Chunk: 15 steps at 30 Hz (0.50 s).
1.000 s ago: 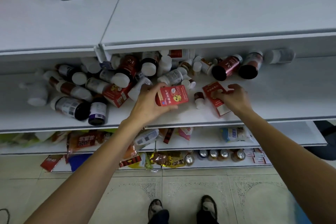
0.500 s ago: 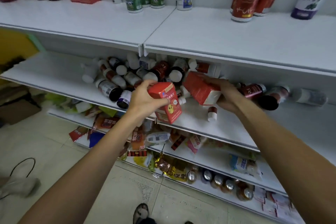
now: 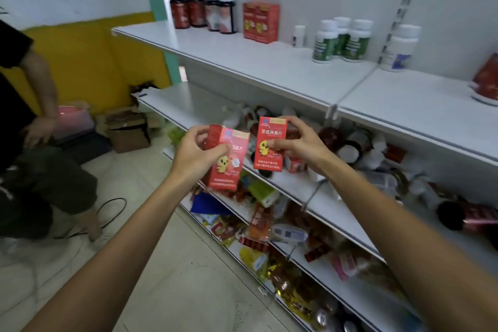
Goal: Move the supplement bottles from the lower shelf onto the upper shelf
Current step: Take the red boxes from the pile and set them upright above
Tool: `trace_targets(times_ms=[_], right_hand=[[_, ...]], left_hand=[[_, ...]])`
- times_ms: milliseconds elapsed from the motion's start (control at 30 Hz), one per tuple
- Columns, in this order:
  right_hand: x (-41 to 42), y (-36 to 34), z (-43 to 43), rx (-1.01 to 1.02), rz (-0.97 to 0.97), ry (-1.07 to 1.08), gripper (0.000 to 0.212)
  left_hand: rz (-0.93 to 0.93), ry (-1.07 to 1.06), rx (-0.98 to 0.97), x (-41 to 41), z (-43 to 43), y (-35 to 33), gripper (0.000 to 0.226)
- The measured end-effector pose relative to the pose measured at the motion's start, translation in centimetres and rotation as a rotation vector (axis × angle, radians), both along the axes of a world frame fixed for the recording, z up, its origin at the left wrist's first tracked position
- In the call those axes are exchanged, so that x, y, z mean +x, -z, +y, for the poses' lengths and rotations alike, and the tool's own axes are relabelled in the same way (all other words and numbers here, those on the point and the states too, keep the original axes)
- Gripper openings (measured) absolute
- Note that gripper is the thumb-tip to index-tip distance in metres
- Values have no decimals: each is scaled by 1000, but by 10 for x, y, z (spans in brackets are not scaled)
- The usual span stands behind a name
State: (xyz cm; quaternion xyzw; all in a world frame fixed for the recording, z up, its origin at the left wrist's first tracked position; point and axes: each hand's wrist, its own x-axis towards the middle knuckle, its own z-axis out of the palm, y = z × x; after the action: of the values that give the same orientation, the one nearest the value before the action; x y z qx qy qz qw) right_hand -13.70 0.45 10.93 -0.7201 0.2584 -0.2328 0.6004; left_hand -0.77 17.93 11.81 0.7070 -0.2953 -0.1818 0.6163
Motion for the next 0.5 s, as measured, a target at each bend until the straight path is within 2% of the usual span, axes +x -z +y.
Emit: trace_targets(times_ms=[167, 367, 500], right_hand=[[72, -22, 22, -246, -18, -109, 52], [142, -56, 47, -621, -43, -101, 54], [168, -65, 50, -688, -87, -94, 53]], left_hand=[[16, -37, -32, 63, 41, -17, 26], [-131, -10, 41, 121, 70, -33, 47], [-218, 98, 17, 148, 69, -42, 36]])
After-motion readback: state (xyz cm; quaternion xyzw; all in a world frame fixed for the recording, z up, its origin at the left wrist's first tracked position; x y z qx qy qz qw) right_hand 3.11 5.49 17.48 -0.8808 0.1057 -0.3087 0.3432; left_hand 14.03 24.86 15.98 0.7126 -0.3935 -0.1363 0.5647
